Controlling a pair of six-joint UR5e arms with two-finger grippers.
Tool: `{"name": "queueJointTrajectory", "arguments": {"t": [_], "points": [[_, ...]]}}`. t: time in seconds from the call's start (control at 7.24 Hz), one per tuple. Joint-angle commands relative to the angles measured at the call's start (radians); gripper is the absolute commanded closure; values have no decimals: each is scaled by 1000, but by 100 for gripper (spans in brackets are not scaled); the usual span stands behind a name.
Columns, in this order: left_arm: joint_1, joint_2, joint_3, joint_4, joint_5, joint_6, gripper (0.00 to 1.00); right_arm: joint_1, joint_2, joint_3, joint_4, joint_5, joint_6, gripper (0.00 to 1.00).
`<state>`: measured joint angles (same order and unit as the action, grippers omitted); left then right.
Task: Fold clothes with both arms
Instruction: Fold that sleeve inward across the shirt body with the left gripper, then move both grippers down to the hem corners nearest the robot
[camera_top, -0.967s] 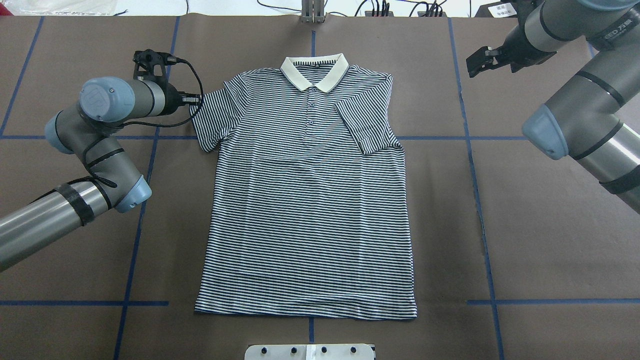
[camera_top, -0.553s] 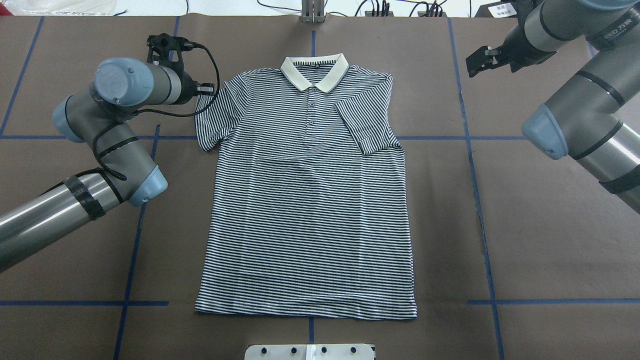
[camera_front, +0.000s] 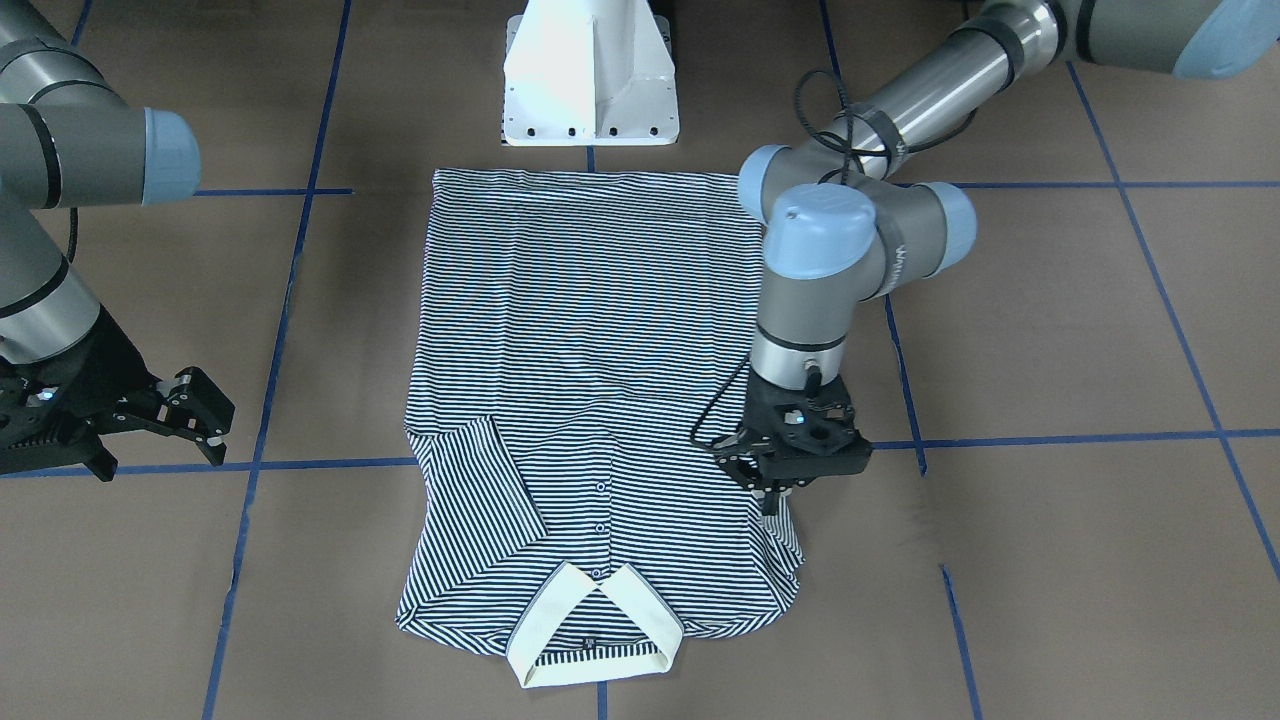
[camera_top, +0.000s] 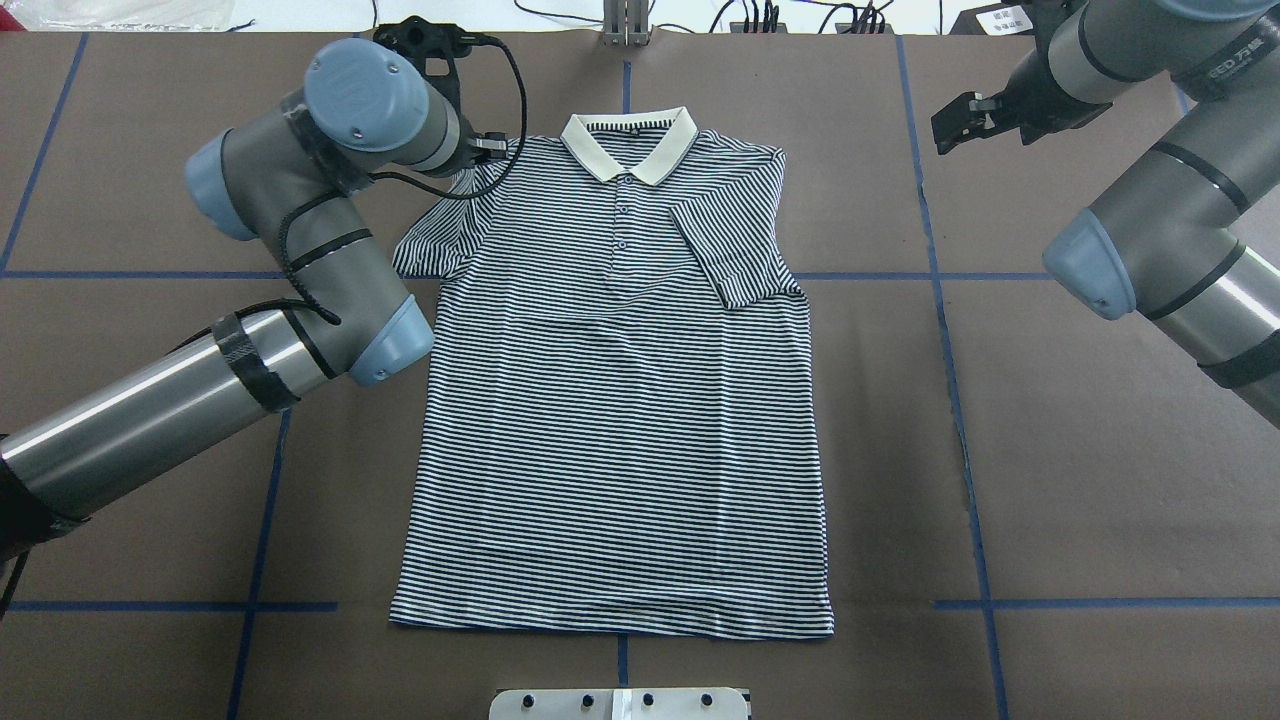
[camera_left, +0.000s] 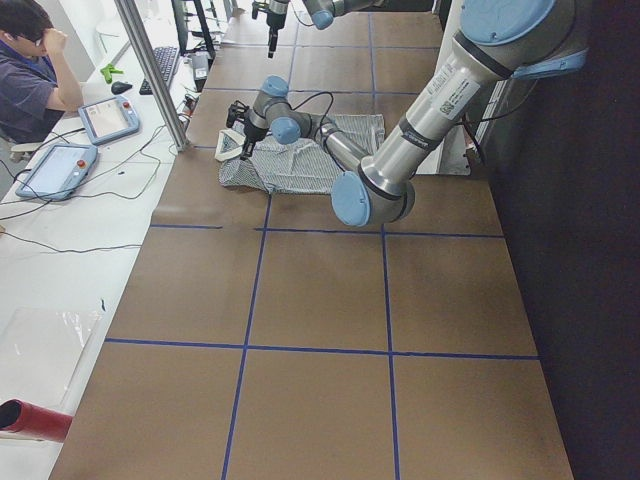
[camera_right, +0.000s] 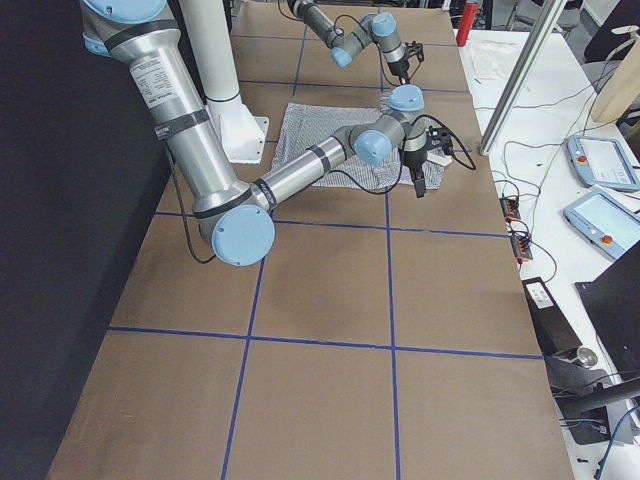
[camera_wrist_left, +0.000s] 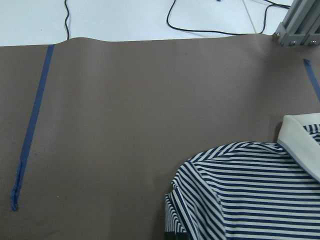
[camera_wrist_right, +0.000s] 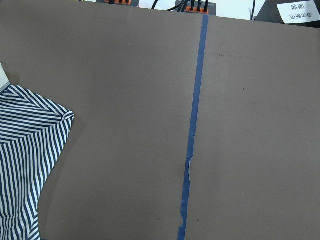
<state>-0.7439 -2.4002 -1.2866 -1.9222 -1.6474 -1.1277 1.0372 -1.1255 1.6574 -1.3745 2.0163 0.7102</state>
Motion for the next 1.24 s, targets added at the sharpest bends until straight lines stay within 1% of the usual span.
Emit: {"name": "queueJointTrajectory", "arguments": {"t": [0.0,0.28,0.41,0.55,0.69,0.83,0.97,1.11], "points": [[37,-88,87,20,14,-81,100,-2,1,-1,0,-1,2,0],[54,-99,121,20,37,-101,100,-3,1,-5,0,-2,0,0],[54,-102,133,17,37,-84,51,-6,1,-5,0,-2,2,0],[54,-91,121,8,34,-42,1,-9,1,-5,0,-2,2,0],[52,-83,63,12,21,10,0,-19,1,-1,0,-5,14,0],[52,-21,-45,18,6,49,0,-40,0,10,2,-7,96,0],[52,90,-204,20,-53,83,0,-90,-2,56,2,-25,224,0],[54,177,-333,19,-69,85,0,-171,-32,138,0,-83,364,0]]}}
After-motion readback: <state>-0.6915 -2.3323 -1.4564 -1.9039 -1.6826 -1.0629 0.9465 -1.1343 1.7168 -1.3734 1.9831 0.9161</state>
